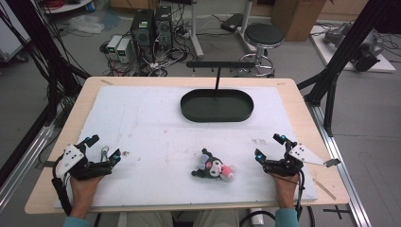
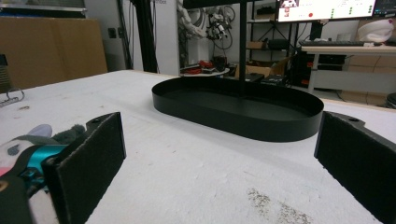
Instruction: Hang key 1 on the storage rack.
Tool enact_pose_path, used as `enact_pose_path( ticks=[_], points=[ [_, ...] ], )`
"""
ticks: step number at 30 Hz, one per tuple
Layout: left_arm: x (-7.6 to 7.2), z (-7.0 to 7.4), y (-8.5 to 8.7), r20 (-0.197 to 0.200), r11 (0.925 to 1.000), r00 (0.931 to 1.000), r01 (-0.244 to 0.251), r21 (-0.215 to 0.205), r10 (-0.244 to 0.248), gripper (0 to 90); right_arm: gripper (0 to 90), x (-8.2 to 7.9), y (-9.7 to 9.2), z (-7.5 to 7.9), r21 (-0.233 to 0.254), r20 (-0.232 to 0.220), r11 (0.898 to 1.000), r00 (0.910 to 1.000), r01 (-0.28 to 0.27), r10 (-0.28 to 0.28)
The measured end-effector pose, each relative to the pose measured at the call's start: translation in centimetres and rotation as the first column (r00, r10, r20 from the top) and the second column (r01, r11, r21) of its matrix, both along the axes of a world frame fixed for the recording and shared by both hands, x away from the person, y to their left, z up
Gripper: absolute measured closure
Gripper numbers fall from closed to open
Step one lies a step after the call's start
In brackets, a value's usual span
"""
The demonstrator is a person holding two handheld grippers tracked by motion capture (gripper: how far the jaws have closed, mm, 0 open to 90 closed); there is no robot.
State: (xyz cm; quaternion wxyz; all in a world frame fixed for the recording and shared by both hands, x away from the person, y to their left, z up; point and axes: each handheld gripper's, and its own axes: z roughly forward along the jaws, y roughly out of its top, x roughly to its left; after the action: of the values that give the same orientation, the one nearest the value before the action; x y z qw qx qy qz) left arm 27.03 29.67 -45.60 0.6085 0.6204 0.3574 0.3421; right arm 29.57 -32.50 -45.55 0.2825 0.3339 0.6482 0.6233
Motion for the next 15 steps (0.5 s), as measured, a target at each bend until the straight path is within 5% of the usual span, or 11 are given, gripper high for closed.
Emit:
enact_pose_path(
  ticks=[15],
  points=[
    [0.01, 0.00, -0.03, -0.001, 1.0000, 1.0000, -0.005, -0.002, 0.005, 1.7, 1.3, -0.04, 0.09, 0.01, -0.010, 0.007, 1.000, 1.0000, -0.005, 0.005]
  ],
)
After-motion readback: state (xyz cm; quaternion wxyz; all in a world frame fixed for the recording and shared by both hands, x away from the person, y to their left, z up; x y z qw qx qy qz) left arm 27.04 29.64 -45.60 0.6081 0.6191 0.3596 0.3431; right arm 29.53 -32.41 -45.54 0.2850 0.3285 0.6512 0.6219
